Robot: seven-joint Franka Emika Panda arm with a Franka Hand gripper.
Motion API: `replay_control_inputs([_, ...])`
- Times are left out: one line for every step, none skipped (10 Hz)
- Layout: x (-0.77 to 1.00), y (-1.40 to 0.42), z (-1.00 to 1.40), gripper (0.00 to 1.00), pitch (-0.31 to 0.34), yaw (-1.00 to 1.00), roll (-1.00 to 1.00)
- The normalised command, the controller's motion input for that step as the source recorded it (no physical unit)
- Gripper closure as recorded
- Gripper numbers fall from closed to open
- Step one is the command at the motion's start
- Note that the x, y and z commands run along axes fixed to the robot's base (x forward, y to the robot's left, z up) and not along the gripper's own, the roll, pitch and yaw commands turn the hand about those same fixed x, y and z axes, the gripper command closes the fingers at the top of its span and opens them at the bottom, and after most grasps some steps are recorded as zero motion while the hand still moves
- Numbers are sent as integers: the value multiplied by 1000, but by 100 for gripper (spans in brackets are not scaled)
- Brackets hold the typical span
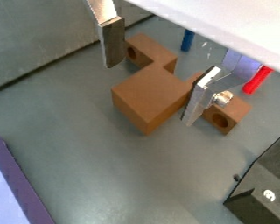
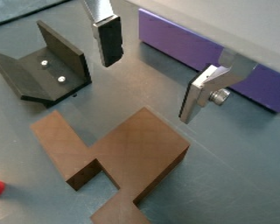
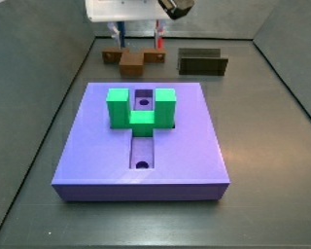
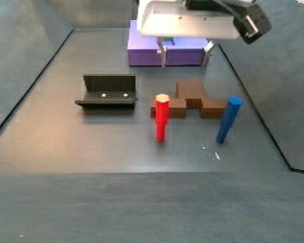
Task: Pick up the brown object. Move up. Place the brown object on the fixture. Regrasp the brown object. Move to above the board. Insert the brown object.
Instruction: Pick up the brown object.
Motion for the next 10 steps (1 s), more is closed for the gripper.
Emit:
replay_control_inputs([-69, 0, -323, 0, -67, -29, 63])
replay_control_inputs([-94, 0, -391, 0, -59, -49, 126])
replay_control_inputs([-69, 0, -414, 0, -57, -46, 133])
replay_control_inputs([0, 17, -320, 0, -70, -49, 31])
replay_control_inputs([0, 71, -283, 0, -59, -74, 23])
replay_control_inputs([-183, 114, -183, 0, -33, -131, 29])
replay_control_inputs([-306, 134, -54, 0, -14, -166, 0])
replay_control_inputs([-263, 140, -123, 0, -26, -180, 0])
replay_control_inputs([-106, 117, -183, 0, -51, -177, 0])
replay_control_inputs([0, 51, -197, 0, -61, -160, 4])
